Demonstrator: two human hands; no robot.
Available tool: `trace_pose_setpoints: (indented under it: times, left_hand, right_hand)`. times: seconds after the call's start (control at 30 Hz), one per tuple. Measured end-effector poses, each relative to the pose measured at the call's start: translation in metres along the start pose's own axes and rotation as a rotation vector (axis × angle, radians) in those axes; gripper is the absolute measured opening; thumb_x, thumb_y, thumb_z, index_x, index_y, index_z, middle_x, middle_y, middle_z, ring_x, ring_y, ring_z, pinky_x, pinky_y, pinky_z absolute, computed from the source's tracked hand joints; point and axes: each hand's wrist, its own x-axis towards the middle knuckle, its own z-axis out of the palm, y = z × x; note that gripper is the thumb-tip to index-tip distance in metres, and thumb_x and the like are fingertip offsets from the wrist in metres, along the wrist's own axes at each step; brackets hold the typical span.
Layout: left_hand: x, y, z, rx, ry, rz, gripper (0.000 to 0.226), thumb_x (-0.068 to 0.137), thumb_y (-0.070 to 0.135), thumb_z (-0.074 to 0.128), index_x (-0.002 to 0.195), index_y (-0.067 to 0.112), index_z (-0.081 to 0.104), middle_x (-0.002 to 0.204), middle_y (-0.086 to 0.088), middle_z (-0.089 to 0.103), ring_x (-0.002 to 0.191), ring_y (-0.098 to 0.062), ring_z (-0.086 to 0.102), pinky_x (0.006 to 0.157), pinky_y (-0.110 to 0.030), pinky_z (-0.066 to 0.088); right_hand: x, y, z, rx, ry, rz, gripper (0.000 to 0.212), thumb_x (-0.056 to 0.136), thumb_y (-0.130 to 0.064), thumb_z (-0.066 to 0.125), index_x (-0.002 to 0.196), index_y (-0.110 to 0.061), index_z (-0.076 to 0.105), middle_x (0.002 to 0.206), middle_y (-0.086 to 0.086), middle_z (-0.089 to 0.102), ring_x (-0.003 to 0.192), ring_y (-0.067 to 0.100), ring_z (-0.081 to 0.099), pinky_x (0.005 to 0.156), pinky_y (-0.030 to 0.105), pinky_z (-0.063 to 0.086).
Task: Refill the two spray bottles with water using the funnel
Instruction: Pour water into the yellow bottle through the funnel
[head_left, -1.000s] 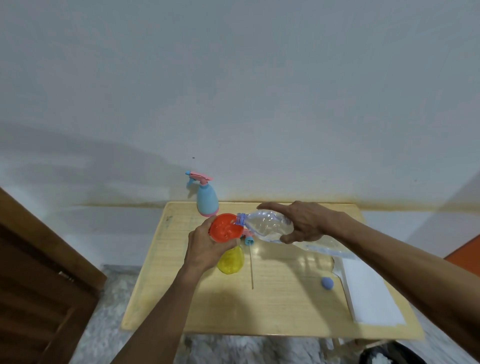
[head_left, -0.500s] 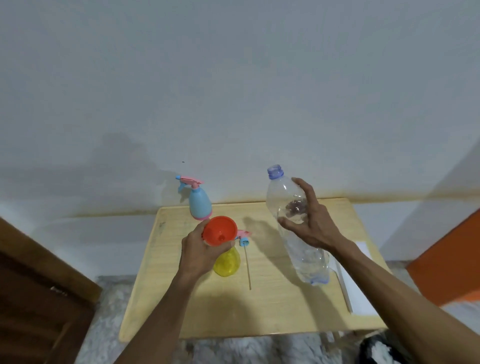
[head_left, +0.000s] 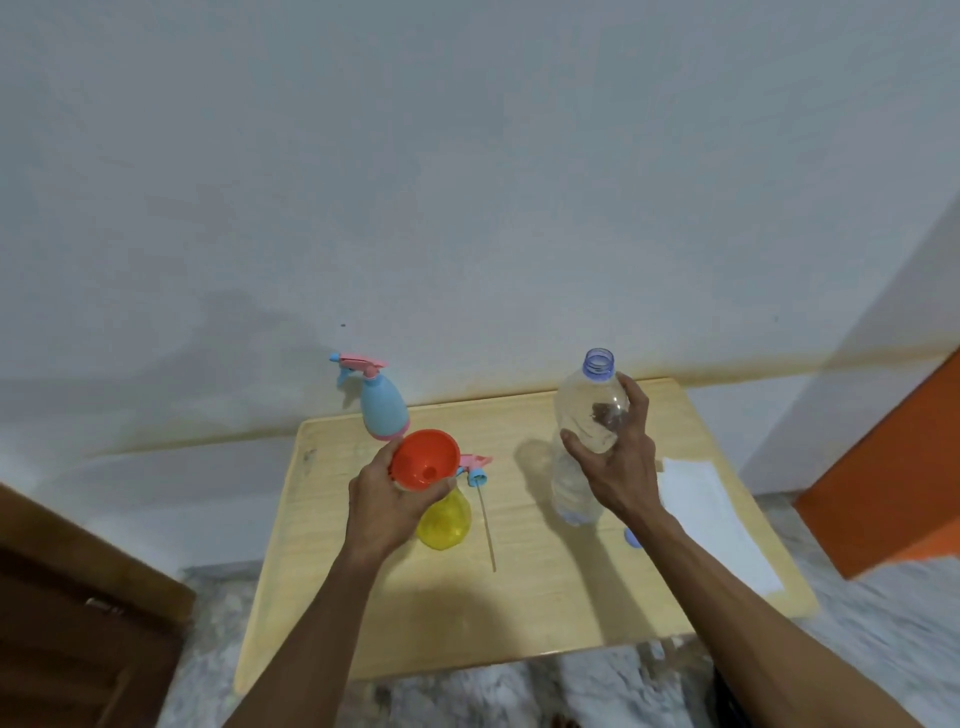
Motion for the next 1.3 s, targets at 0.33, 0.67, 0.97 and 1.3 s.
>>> trace_pose_setpoints:
  times: [0.33,0.67,0.97,1.3]
  left_hand:
    - [-0.001,-0.004,0.004,-0.054,-0.029,-0.038,0.098,0.060,0.053,0.090,0.144,0.027,0.045,0.123,0.007,0.060,0.113,-0.020,0.057,0.097,-0.041,0.051]
    - [-0.007,-0.001,0.012,-0.385,0.026,-0.149,0.091,0.057,0.032,0.096,0.135,0.024,0.049,0.124,0.000,0.061,0.116,-0.021,0.059,0.086,-0.028,0.049]
    - [-0.007,-0.005,0.020,-0.585,0.070,-0.216,0.087,0.055,0.017,0.097,0.126,0.025,0.047,0.113,-0.002,0.066,0.103,-0.021,0.068,0.083,-0.035,0.057]
    - [-0.018,0.007,0.018,-0.727,0.119,-0.167,0.072,0.064,-0.003,0.089,0.122,0.021,0.055,0.116,0.002,0.066,0.105,-0.021,0.069,0.087,-0.037,0.058]
  right_hand:
    - [-0.005,0.009,-0.002,0.033,0.057,0.064,0.098,0.075,-0.020,0.088,0.148,-0.034,0.024,0.124,0.006,0.064,0.106,0.023,0.065,0.088,0.032,0.048]
    - [-0.011,0.015,0.004,0.015,0.063,0.138,0.098,0.076,-0.026,0.089,0.147,-0.030,0.021,0.137,0.008,0.059,0.117,0.030,0.063,0.100,0.046,0.051]
    - [-0.011,0.015,0.000,-0.022,0.022,0.183,0.101,0.078,-0.030,0.087,0.153,-0.030,0.019,0.140,0.009,0.057,0.119,0.029,0.061,0.100,0.040,0.049]
    - [-0.018,0.021,-0.006,-0.019,0.003,0.165,0.100,0.079,-0.029,0.086,0.153,-0.032,0.020,0.142,0.009,0.056,0.121,0.030,0.061,0.100,0.049,0.051]
